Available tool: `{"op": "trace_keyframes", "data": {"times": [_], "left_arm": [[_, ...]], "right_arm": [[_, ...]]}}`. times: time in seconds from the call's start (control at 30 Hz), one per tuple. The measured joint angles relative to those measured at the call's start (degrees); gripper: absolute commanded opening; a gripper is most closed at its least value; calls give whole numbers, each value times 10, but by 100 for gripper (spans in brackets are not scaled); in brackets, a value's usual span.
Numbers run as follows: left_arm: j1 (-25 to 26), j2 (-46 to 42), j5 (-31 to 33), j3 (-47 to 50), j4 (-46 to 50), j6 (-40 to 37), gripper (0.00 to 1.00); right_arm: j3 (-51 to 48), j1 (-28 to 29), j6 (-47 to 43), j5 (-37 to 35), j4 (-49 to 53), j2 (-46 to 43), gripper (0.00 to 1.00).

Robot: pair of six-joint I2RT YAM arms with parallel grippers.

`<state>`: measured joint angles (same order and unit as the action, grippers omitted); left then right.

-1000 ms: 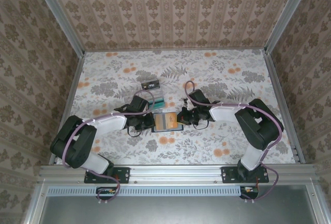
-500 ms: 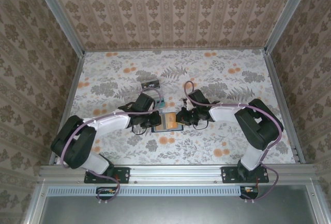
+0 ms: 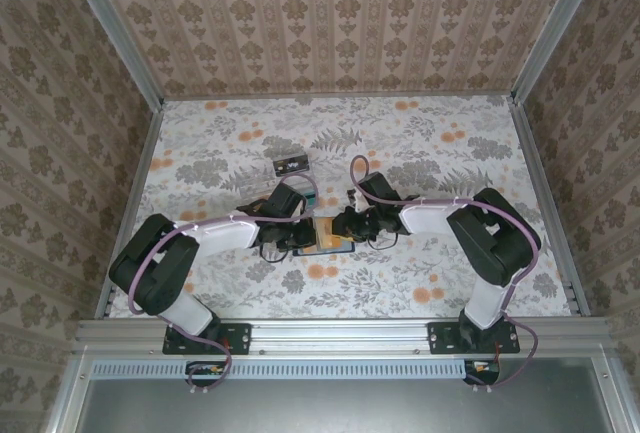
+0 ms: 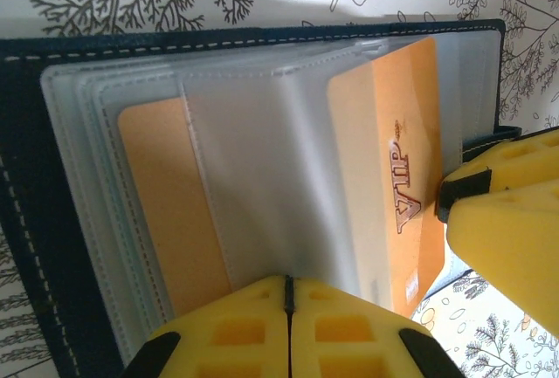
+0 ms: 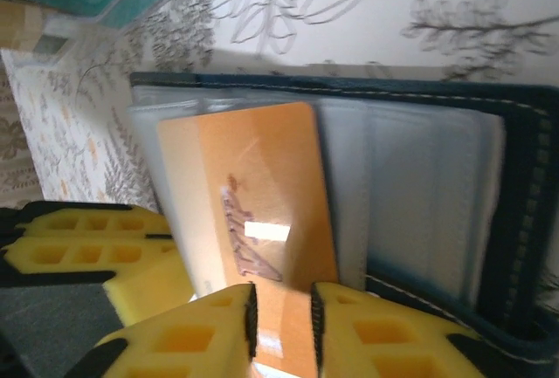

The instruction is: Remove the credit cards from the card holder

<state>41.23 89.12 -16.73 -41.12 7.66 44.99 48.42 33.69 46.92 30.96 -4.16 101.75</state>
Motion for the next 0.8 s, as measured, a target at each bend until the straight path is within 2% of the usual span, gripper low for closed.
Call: {"op": "trace_keyframes", "data": {"times": [0.17, 0.47, 0.8], "left_arm": [[0, -2, 3, 0, 4, 0, 7], [-1, -33, 27, -21, 77, -9, 8], [4, -21, 7, -49, 59, -11, 8]], "right_arm": [[3, 1, -3, -7, 6, -1, 31], [8, 1, -28, -38, 54, -18, 31], [21, 3, -40, -52, 79, -19, 31]]}}
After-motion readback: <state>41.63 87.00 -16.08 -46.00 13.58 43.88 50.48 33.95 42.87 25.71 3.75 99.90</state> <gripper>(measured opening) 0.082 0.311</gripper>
